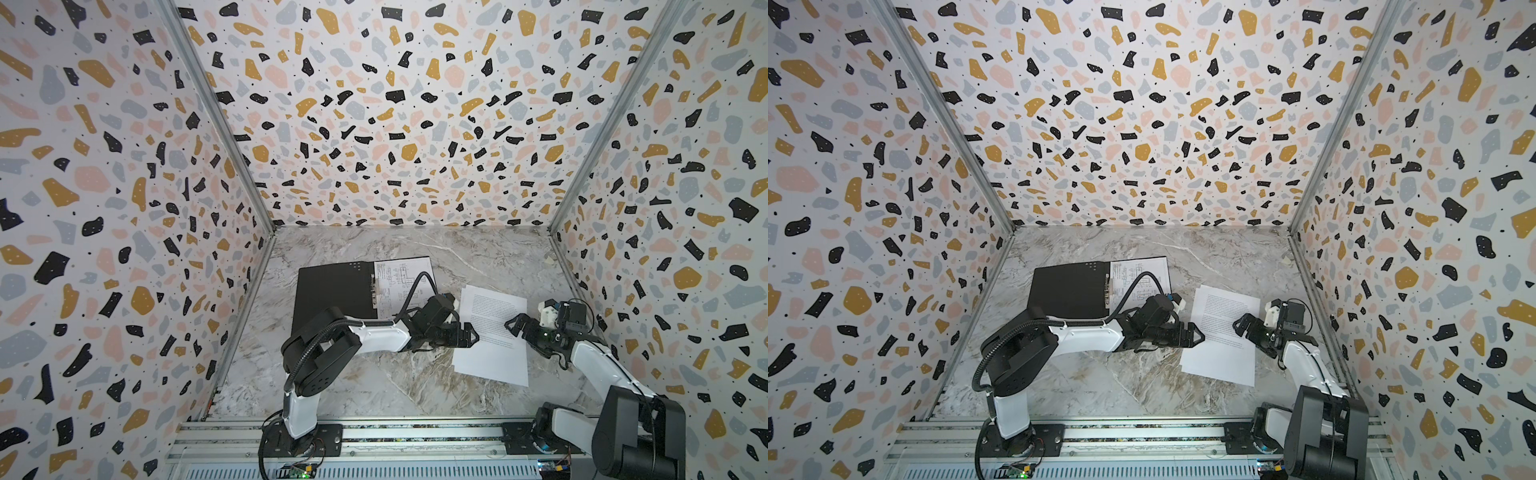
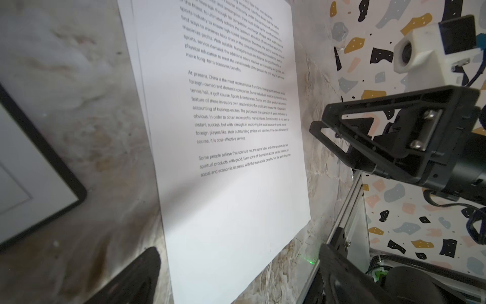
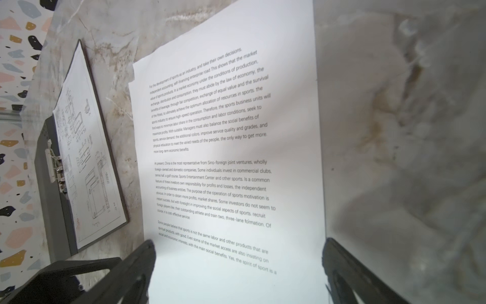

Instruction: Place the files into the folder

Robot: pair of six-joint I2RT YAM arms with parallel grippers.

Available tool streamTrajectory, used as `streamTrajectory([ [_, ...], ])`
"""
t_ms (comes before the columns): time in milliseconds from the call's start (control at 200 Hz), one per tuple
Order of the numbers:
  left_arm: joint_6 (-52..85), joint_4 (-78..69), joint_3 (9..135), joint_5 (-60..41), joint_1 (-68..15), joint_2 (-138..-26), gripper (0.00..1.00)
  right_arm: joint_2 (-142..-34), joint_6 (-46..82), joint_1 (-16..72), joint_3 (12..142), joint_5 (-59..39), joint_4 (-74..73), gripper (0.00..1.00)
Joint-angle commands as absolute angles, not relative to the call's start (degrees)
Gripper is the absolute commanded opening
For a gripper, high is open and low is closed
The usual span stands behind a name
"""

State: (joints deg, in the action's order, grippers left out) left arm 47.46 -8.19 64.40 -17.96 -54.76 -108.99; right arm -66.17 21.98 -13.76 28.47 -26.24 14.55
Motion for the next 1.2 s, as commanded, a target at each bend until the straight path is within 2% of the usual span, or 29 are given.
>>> streamTrajectory([
  [0, 42.48, -3.91, 68.37, -15.99, -53.85, -111.54, 0.97, -67.48, 21.72, -14.71, 30.27, -23.60, 14.71, 0.99],
  [160, 39.52, -0.31, 73.82, -16.64, -53.27, -117.19, 0.98, -73.09, 20.13, -15.16, 30.51, -25.74, 12.75, 0.99],
  [435, 39.16, 1.06, 77.64, -19.47, -53.26, -121.84, 0.97, -74.62, 20.87, -15.04, 28.31, -30.66, 9.78, 1.00],
  [726, 45.30, -7.32, 75.42, -25.06, -53.23, -119.97, 0.96, -74.46, 24.41, -15.03, 26.76, -37.69, 6.13, 0.97],
  [1196, 48.16, -11.51, 75.59, -26.57, -52.87, -120.48, 0.95, -74.58, 28.20, -15.12, 26.10, -43.34, 2.62, 0.97],
])
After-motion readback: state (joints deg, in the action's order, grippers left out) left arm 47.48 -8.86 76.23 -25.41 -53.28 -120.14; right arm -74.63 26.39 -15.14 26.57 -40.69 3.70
